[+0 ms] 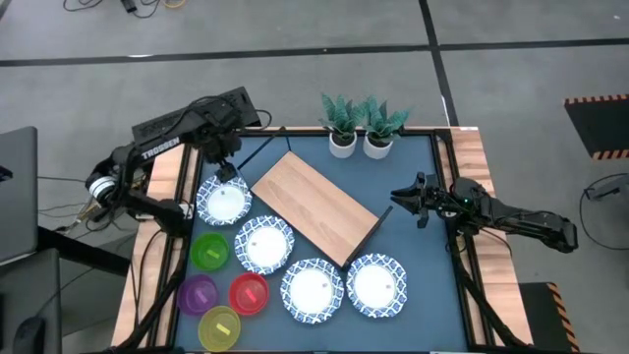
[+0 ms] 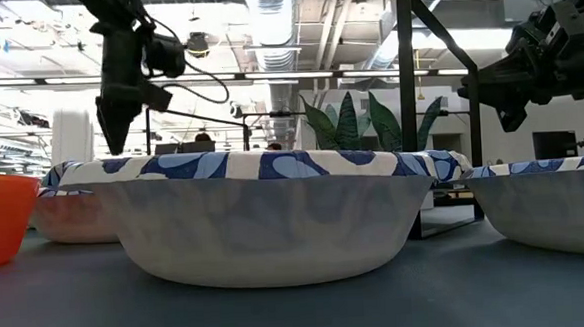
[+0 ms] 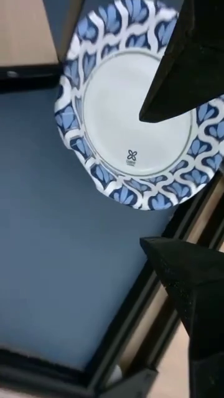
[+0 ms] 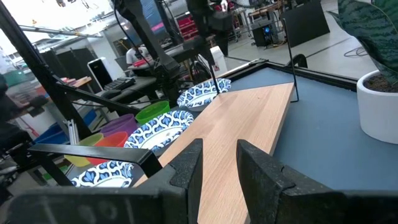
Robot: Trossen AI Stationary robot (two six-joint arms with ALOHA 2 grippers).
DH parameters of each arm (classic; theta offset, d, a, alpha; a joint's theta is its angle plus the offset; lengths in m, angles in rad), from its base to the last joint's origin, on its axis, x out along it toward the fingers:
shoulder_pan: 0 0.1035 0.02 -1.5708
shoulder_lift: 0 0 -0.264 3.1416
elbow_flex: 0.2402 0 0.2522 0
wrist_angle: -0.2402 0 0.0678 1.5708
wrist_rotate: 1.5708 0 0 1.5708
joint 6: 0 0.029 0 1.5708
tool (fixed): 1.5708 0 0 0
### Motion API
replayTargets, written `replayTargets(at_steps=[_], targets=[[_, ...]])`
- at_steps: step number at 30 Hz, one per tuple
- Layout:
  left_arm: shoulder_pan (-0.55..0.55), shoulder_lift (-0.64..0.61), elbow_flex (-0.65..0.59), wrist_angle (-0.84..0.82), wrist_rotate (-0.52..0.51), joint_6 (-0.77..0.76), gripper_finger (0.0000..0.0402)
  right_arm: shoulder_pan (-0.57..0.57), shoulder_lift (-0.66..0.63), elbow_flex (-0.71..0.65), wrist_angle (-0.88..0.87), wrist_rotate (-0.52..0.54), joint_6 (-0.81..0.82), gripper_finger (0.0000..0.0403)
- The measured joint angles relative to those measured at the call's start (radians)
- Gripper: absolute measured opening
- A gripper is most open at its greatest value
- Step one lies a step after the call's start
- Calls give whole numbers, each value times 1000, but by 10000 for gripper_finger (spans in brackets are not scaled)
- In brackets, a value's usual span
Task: Place and stack bowls onto a shelf
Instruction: Put the left blue bowl on the shelf
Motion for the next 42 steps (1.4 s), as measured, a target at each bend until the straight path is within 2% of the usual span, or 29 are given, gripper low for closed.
replayTargets(at_steps=[11,22,32,36,42], targets=[[28,90,-100,77,-26,137,300,0,0,0,0,0,0,123],[75,94,-170,224,-35,166,299,0,0,0,0,0,0,123],[75,94,-268,242,-36,176,287,0,0,0,0,0,0,123],[75,94,-272,246,-43,171,244,0,0,0,0,0,0,123],[75,94,-272,256,-122,161,123,0,0,0,0,0,0,123]])
